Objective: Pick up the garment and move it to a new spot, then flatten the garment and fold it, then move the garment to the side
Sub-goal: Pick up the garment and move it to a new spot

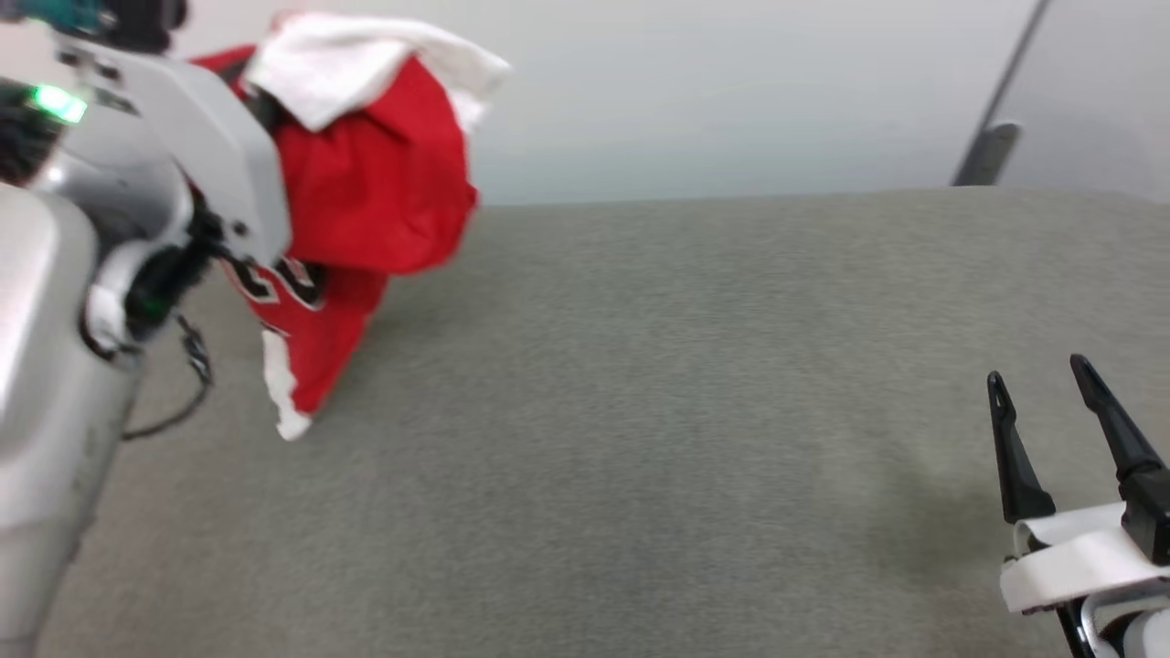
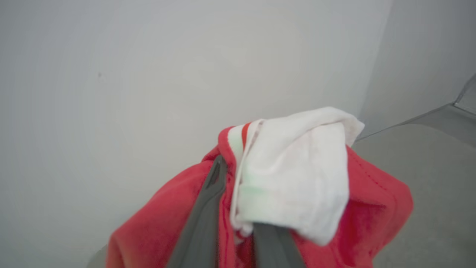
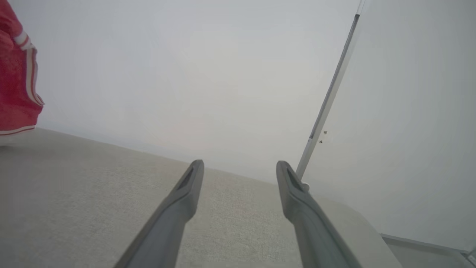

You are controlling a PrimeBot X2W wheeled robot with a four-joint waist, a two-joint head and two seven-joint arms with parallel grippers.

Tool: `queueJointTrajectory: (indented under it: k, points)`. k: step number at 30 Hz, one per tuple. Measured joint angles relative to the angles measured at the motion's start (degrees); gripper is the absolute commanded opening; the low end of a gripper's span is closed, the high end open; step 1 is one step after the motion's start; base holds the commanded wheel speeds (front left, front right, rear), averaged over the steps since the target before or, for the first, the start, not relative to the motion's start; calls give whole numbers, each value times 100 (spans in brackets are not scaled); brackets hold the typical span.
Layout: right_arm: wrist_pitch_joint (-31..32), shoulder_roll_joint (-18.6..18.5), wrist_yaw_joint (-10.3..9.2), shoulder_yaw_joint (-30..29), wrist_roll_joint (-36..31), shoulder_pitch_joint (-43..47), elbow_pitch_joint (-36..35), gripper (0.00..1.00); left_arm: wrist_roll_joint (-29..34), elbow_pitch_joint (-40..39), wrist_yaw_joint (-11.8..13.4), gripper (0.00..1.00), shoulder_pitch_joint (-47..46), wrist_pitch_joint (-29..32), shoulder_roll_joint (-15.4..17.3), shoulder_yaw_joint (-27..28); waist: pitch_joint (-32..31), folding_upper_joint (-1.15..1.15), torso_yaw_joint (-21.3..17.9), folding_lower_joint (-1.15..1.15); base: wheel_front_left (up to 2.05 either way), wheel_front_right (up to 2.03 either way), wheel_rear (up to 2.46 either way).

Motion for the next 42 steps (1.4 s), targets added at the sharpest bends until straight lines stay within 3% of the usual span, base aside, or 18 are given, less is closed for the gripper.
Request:
queueJointTrajectory:
  k: [9,16,29,42]
  points:
    - [-34,145,0,-221,-65,269,94,100,-34,-802,347,0,445,400,-343,-405,-109,0,-576,0,0,0,0]
    - [-76,263,0,-248,-63,320,245,100,-45,-667,452,0,1051,464,-745,-883,-110,0,-879,0,0,0,0]
    - [-126,419,0,-112,-63,193,465,100,-137,1214,445,0,1921,153,-1545,-1501,38,0,-1103,0,0,0,0]
    - [-134,453,0,129,-29,15,599,100,-220,3179,190,0,1813,-111,-2275,-1709,118,0,-1158,0,0,0,0]
